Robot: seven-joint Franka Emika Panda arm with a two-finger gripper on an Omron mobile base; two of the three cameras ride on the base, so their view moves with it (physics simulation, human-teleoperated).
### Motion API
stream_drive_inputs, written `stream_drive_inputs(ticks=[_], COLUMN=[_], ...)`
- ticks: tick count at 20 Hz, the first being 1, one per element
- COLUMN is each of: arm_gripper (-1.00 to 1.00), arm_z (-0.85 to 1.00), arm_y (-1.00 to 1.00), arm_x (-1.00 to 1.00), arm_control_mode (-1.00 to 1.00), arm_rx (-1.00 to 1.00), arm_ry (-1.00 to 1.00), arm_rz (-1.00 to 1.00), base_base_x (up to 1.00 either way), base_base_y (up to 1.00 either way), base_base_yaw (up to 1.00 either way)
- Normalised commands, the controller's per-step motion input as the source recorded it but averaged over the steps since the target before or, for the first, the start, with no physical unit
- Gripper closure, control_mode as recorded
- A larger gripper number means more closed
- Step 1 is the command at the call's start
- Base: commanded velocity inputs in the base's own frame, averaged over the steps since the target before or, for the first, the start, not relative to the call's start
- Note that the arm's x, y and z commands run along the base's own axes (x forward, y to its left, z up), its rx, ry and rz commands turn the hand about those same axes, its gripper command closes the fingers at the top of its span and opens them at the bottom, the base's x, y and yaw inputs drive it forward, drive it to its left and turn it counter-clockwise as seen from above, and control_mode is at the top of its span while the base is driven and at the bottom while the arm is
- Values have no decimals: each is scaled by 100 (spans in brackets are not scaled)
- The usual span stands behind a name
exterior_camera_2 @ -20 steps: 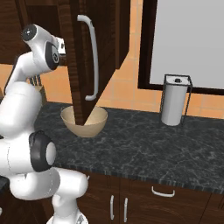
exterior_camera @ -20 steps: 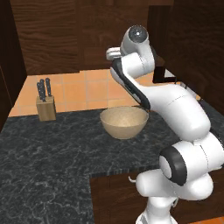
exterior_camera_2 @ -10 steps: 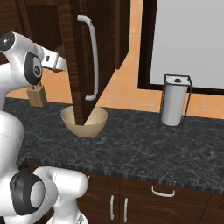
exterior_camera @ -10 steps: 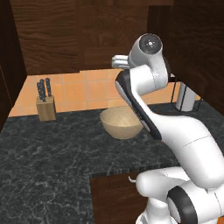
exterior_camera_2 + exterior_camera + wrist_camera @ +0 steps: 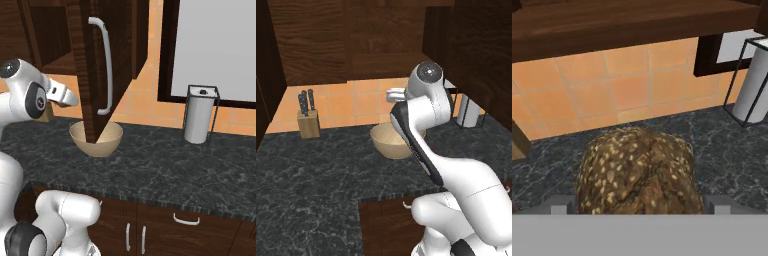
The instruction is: Open the cabinet, pick up the bread from the cabinet and place it in the basket. Then move the basket to the dining counter.
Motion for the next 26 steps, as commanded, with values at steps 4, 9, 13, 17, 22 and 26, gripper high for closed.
stream_drive_inputs(ticks=[4, 9, 13, 17, 22, 26], arm_gripper=[100, 100, 100, 100, 100, 100], arm_z=[-62, -37, -31, -27, -25, -42], arm_y=[-8, -3, 0, 0, 0, -3], arm_x=[21, 33, 41, 41, 29, 29], arm_control_mode=[-100, -100, -100, -100, -100, -100], arm_rx=[0, 0, 0, 0, 0, 0], arm_ry=[37, 24, 18, 19, 25, 26], arm_rz=[0, 0, 0, 0, 0, 0], base_base_x=[0, 0, 0, 0, 0, 0], base_base_y=[0, 0, 0, 0, 0, 0], base_base_yaw=[0, 0, 0, 0, 0, 0])
